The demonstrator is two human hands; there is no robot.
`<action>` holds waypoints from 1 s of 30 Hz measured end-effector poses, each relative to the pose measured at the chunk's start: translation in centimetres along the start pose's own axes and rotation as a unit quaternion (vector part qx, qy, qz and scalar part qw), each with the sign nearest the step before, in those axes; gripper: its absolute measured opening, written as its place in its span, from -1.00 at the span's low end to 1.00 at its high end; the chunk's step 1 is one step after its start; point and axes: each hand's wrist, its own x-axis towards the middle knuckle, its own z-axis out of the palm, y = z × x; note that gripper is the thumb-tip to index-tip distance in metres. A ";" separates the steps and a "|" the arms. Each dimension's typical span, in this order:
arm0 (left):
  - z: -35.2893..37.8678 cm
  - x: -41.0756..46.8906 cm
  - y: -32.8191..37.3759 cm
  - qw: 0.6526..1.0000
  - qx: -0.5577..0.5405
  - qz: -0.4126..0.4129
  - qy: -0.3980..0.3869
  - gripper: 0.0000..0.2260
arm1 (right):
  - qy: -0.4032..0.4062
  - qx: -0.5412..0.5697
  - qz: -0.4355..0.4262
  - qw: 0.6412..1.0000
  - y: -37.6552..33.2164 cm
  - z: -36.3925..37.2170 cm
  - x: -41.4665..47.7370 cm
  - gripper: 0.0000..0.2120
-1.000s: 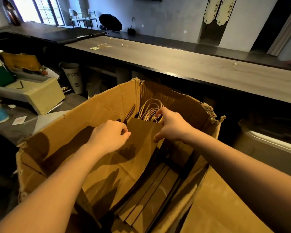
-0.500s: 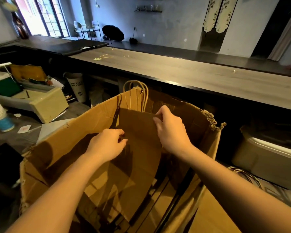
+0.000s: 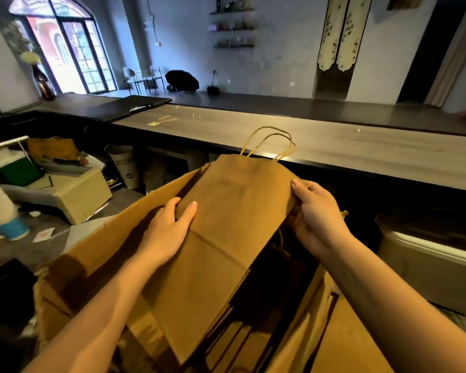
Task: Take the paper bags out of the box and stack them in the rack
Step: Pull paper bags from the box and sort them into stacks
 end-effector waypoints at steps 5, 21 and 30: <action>-1.2 -1.0 4.3 0.998 0.000 0.057 0.001 -0.45 | 0.005 0.161 0.031 0.986 -2.1 -2.6 -0.3 -0.73; 3.7 -5.8 15.7 0.968 -0.114 0.194 0.114 -0.97 | 0.022 -0.010 -0.086 0.996 -1.5 -13.6 -3.8 -0.22; 10.9 -11.8 17.4 0.950 0.148 0.255 -0.102 -0.55 | 0.176 -0.139 -0.167 0.960 2.0 -21.8 -6.1 -0.20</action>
